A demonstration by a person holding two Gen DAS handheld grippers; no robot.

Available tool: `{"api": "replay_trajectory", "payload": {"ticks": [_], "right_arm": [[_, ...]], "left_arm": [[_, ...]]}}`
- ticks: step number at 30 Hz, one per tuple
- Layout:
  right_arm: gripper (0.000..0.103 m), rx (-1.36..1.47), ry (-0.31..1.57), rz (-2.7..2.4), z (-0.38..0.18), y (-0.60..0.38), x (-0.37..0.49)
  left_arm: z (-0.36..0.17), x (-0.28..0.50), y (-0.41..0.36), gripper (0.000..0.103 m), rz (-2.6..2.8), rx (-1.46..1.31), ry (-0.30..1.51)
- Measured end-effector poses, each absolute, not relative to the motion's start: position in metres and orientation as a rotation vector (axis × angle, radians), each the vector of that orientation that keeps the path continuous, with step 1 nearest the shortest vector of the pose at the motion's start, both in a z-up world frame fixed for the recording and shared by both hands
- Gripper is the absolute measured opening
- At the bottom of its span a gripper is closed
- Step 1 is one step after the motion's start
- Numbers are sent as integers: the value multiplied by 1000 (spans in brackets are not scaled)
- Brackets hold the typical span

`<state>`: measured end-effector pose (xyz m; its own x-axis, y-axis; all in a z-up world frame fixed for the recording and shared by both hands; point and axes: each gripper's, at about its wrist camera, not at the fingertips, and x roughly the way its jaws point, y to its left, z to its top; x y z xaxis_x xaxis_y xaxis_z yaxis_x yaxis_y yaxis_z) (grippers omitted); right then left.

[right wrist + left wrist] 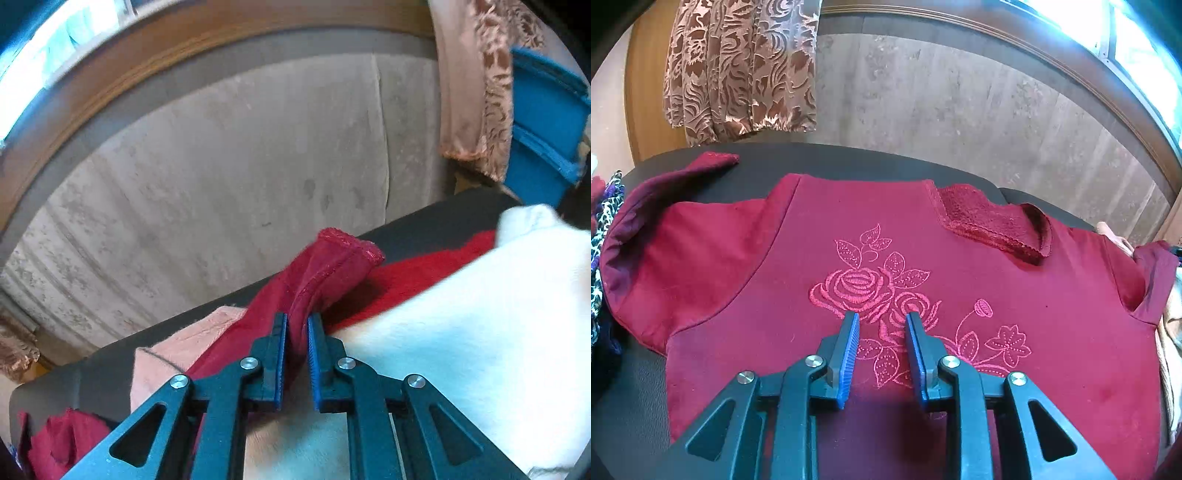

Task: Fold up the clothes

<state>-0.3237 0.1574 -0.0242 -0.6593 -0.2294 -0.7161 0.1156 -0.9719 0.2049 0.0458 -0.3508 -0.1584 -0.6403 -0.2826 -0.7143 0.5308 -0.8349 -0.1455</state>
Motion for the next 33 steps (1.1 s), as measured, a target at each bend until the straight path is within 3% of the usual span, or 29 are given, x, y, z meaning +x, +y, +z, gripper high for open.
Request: {"api": "replay_trajectory", "payload": {"ticks": [8,17,21,24,26,33], "right_arm": [[11,1159,-144,-2736,-4,203,-261],[12,1235,-211,-2759,-36,269,-178],[40,1228,-187,-2793,-38,278,-146],[45,1124,-94,-2822,-28,270,-115],[53,1063,-73,-2714,-28,243,-99],[53,971,73,-2167,-63,64,-95]], "left_arm": [[-159,48,-353,25,-2448,980,493],[-159,48,-352,26,-2441,990,493],[-158,48,-352,26,-2437,994,496],[-157,48,-352,26,-2434,998,499],[-154,47,-349,26,-2456,1003,504],[-139,34,-336,25,-2591,1045,527]]}}
